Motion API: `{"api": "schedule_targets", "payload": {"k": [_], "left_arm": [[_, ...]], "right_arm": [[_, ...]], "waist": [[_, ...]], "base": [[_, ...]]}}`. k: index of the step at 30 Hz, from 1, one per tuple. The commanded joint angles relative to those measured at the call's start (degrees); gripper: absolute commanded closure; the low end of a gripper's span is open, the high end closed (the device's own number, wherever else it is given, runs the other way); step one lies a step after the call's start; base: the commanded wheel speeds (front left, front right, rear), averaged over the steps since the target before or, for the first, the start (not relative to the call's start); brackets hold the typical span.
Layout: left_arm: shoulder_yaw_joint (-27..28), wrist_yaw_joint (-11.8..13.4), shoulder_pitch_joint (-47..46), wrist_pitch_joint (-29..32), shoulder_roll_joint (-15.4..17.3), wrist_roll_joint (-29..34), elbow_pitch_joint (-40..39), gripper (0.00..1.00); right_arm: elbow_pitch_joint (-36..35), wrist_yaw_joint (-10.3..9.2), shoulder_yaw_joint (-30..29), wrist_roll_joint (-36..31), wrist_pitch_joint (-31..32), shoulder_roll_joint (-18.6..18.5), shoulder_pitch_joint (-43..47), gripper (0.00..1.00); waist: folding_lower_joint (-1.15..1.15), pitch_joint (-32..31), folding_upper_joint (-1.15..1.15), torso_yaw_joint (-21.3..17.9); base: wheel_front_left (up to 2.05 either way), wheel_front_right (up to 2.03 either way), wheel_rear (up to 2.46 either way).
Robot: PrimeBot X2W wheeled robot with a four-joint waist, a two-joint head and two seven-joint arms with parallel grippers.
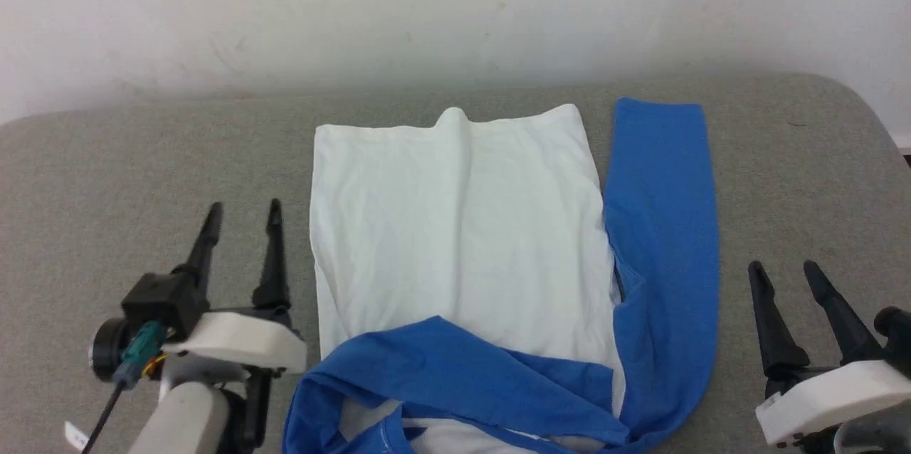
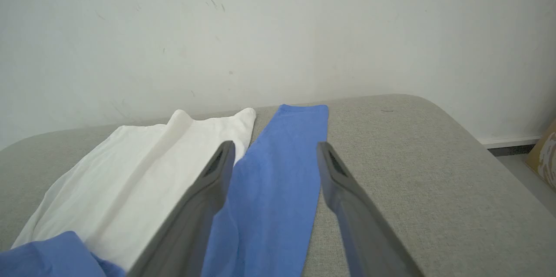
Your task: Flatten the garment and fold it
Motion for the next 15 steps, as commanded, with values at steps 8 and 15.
{"api": "schedule_targets", "payload": {"k": [8, 15], "left_arm": [[8.51, -0.31, 7.12, -0.31, 1.44, 3.15, -6.45, 0.0], [10.63, -5.08, 5.97, -0.32, -1.5, 4.27, -10.01, 0.0]], "right_arm": [[12.76, -0.04, -4.4, 5.2, 2.25, -5.13, -11.2, 0.0], [32.09, -0.04, -7.17, 11.41, 6.81, -12.08, -29.56, 0.0]], "waist": [[0.0, 3.45, 0.0, 4.61], [0.0, 10.36, 0.0, 8.63]], "base": [[0.0, 0.0, 0.0], [0.0, 0.0, 0.0]]}}
